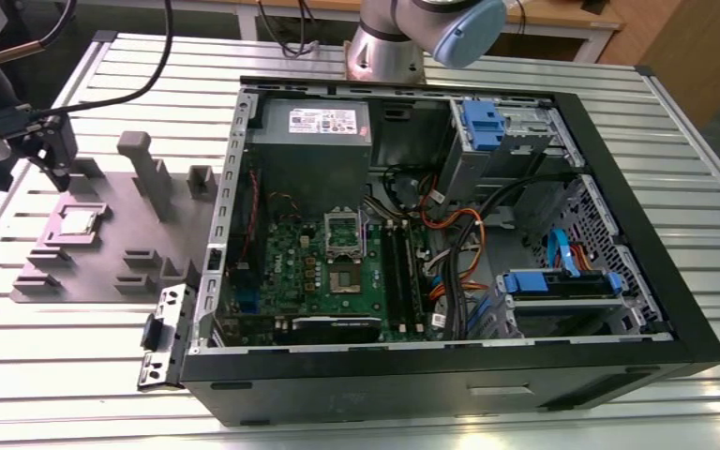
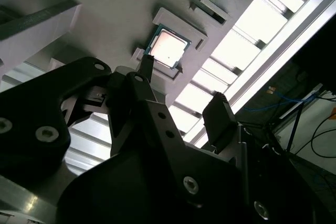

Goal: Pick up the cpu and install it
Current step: 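Pick up the cpu and move it towards the insertion slot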

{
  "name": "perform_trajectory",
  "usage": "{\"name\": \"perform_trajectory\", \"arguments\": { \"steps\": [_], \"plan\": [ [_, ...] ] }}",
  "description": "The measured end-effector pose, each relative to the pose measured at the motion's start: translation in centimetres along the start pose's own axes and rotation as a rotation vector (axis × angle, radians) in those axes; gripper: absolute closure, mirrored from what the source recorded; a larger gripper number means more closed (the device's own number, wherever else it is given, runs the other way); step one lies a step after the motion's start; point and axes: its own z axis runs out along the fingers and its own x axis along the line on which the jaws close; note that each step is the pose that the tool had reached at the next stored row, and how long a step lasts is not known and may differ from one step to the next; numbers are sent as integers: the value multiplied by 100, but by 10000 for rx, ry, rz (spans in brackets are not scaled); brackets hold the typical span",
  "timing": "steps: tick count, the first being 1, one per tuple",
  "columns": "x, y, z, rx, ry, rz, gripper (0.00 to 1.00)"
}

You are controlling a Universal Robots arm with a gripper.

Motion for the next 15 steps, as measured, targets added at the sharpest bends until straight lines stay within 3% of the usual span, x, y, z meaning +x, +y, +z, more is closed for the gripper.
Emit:
{"name": "perform_trajectory", "arguments": {
  "steps": [6,15],
  "plan": [
    [-29,-2,18,0,0,1,35],
    [-48,-14,166,1,-7,-1,35]
  ]
}}
